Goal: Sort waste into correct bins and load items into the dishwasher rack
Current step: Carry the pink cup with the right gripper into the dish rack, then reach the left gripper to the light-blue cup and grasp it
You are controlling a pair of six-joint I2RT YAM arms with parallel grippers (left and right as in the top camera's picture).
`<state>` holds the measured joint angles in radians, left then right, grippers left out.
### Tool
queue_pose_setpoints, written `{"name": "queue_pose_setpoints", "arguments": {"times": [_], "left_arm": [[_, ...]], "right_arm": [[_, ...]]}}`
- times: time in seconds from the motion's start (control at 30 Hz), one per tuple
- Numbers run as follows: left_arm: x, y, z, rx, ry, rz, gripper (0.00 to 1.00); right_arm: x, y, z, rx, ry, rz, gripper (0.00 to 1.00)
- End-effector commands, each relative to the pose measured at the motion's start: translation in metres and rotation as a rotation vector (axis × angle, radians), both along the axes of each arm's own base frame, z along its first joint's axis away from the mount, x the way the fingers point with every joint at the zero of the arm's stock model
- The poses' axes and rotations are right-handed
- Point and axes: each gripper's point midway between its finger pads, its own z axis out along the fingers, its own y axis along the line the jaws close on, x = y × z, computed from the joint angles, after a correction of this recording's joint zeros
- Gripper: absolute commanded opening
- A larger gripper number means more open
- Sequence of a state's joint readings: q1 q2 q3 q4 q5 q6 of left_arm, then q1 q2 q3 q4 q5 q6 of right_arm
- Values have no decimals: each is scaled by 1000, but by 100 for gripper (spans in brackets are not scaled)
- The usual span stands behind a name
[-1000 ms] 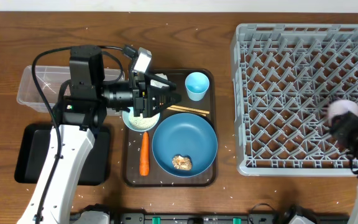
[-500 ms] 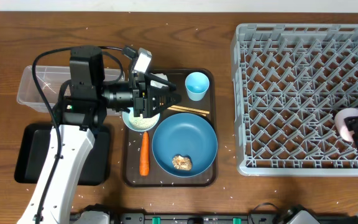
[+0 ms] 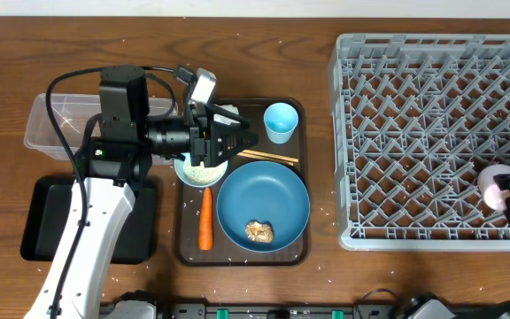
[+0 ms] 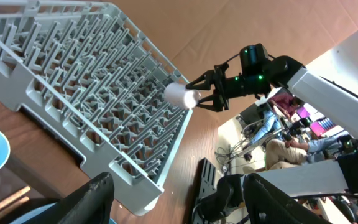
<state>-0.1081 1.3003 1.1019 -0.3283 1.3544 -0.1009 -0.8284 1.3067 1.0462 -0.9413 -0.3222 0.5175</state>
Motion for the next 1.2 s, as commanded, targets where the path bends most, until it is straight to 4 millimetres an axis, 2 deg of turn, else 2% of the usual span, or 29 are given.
{"name": "queue_pose_setpoints", "arguments": {"times": [0.0,0.07,0.17,0.33,0.37,0.47,0.6,0.77,0.93,1.03,1.17], "left_arm": [[0,0,7,2,-15,4,68],[0,0,7,2,-14,4,68],[0,0,7,2,-14,4,68],[8,3,-1,42,0,58,68],[13,6,-8,74,16,98,68],[35,23,-45,257,78,291,68],[49,36,-87,509,75,434,68],[70,30,-124,724,10,522,68],[94,-2,-161,762,-26,495,68],[110,-17,-188,762,-22,488,67],[134,-10,-216,794,7,586,67]], "right_arm": [[-1,-11,0,-14,13,-54,65],[1,-12,1,-14,-2,-51,69],[19,-2,13,39,-109,-1,89],[48,23,50,111,-330,167,84],[52,30,59,119,-368,205,84],[56,52,79,97,-440,331,84],[53,90,98,7,-470,506,79],[44,132,104,-83,-424,644,80],[34,163,96,-136,-339,749,83],[32,173,89,-139,-302,788,84],[26,179,81,-117,-254,807,85]]}}
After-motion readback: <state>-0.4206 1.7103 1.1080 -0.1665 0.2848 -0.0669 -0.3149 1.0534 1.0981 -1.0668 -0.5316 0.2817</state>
